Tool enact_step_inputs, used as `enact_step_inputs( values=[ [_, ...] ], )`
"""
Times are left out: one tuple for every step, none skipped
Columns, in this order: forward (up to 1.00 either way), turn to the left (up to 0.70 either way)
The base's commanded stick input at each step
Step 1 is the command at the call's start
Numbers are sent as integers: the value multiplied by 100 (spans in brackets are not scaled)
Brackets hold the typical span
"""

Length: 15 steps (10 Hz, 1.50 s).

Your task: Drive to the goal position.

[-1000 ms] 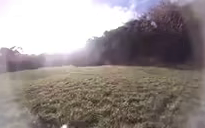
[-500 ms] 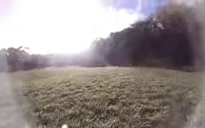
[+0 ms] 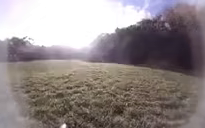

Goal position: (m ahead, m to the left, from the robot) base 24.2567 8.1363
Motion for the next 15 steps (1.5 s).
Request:
enact_step_inputs(
  values=[
    [70,14],
    [70,14],
    [70,14],
    [70,14],
    [70,14],
    [70,14],
    [70,14],
    [70,14],
    [70,14],
    [70,14],
    [70,14],
    [70,14],
    [70,14],
    [70,14],
    [70,14]
  ],
)
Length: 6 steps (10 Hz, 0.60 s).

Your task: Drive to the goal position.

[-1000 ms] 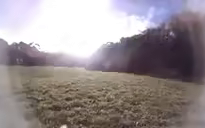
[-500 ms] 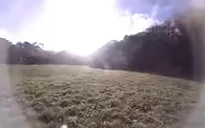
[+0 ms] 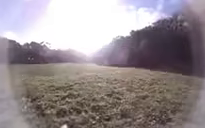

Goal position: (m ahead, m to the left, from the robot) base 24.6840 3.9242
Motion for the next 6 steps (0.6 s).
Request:
enact_step_inputs(
  values=[
    [70,8],
    [70,5],
    [70,1],
    [70,1],
    [70,1],
    [70,1]
  ],
)
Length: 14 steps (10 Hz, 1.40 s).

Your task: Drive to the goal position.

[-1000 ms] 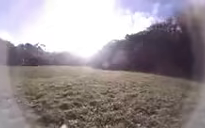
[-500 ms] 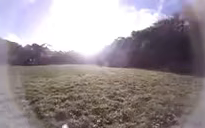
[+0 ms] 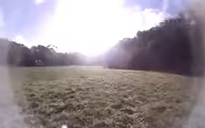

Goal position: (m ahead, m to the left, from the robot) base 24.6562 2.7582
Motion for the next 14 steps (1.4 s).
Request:
enact_step_inputs(
  values=[
    [70,1],
    [70,1],
    [70,0],
    [70,0],
    [70,0],
    [70,0],
    [70,0],
    [70,0],
    [70,0],
    [70,0],
    [70,0],
    [70,0],
    [70,0],
    [70,0]
  ],
)
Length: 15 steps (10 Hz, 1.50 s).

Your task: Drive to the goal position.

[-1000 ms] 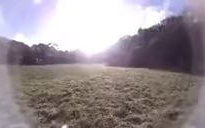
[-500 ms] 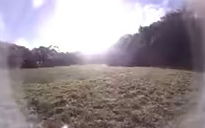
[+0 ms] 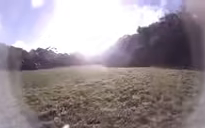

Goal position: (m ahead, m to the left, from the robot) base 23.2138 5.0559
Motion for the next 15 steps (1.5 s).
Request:
enact_step_inputs(
  values=[
    [70,0],
    [70,0],
    [70,0],
    [70,0],
    [70,0],
    [70,0],
    [70,0],
    [70,0],
    [70,0],
    [70,0],
    [70,0],
    [70,0],
    [70,0],
    [70,0],
    [70,0]
  ],
)
